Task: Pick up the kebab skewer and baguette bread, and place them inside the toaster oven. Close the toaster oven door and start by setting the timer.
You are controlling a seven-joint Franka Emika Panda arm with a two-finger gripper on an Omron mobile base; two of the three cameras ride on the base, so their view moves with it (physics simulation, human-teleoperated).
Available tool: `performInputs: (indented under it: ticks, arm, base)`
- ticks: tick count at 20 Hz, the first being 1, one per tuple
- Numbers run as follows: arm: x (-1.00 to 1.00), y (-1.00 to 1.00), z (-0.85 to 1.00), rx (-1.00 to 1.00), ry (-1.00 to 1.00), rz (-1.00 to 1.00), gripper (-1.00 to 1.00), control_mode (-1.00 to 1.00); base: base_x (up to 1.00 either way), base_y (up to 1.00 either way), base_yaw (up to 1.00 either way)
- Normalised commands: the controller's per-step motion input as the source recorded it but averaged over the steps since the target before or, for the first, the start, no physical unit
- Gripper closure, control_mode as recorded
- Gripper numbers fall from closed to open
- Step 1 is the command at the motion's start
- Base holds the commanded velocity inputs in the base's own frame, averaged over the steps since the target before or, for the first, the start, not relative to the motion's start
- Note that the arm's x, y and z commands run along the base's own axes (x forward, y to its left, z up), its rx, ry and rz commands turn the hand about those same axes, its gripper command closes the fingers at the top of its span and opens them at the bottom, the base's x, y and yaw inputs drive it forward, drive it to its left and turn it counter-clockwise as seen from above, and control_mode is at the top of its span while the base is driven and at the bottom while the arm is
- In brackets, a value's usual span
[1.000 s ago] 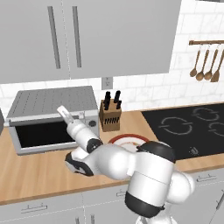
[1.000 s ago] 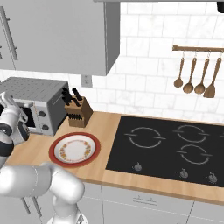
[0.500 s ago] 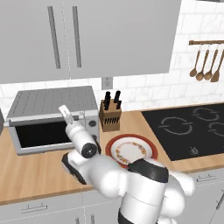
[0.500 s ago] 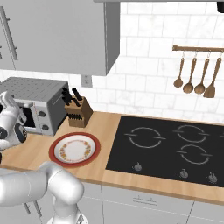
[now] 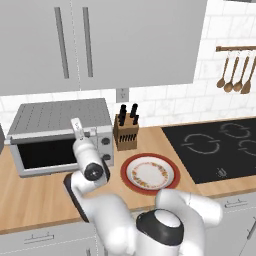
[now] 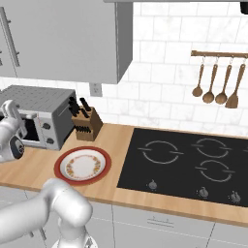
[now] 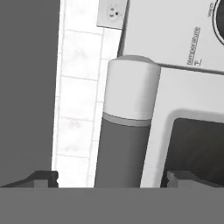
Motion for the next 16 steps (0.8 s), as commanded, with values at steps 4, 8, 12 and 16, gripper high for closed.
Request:
performInputs:
  ticks: [4,8,12,16]
  arm:
    - [0.00,0.16,0.00,0.21,0.13,-0.14,-1.00,-1.00]
    - [0.00,0.22,0.00,0.20,0.12,-0.12,-1.00,-1.00]
    - [-0.03,0.20,0.00,0.16,0.09,-0.10,-1.00,-1.00]
    - [0.00,0.24,0.00,0.11,0.04,-0.08,-1.00,-1.00]
  base:
    - [0.00,0.00,0.00]
    - [0.00,0.00,0.00]
    - [0.00,0.00,0.00]
    - [0.00,0.00,0.00]
